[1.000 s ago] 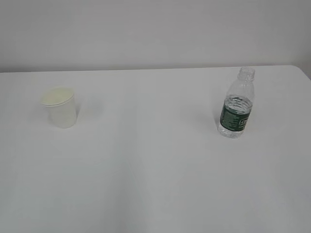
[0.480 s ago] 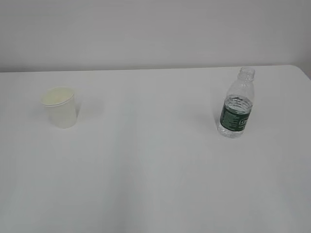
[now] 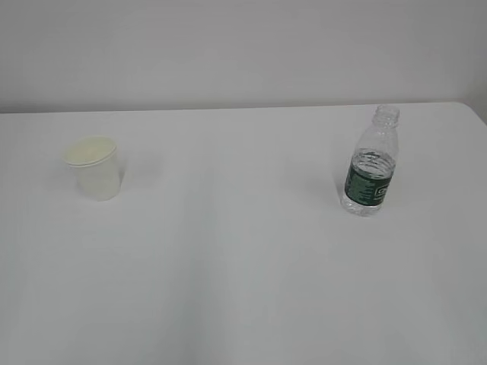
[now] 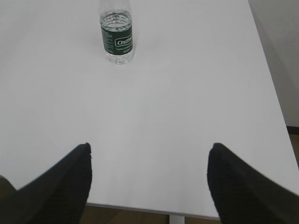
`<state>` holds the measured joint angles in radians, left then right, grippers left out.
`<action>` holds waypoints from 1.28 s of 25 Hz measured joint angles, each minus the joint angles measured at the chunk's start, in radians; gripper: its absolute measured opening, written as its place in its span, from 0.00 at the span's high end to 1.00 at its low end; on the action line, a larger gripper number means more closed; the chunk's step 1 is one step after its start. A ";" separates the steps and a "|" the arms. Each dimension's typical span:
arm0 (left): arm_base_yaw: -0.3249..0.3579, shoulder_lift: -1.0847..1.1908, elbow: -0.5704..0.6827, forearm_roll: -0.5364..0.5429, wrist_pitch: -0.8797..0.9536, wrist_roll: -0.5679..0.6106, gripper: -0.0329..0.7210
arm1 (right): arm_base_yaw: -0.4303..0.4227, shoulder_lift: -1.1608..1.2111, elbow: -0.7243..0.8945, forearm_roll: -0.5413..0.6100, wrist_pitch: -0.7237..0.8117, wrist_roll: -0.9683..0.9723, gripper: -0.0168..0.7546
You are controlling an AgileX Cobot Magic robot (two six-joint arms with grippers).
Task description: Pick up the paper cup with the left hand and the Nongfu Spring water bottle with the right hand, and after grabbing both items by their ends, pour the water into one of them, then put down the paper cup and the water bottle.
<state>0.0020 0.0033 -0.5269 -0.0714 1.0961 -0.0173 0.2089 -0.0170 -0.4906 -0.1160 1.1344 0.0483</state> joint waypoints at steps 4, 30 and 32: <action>0.000 0.000 0.000 0.000 0.000 0.000 0.18 | 0.000 0.000 0.000 0.000 0.000 0.000 0.22; 0.000 0.009 -0.073 -0.007 -0.059 0.000 0.18 | 0.000 0.000 -0.043 -0.001 -0.133 0.000 0.23; 0.000 0.033 -0.075 -0.007 -0.067 0.000 0.18 | 0.000 0.000 -0.043 -0.001 -0.147 0.000 0.23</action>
<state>0.0020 0.0364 -0.6016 -0.0781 1.0294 -0.0173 0.2089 -0.0170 -0.5336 -0.1167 0.9874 0.0483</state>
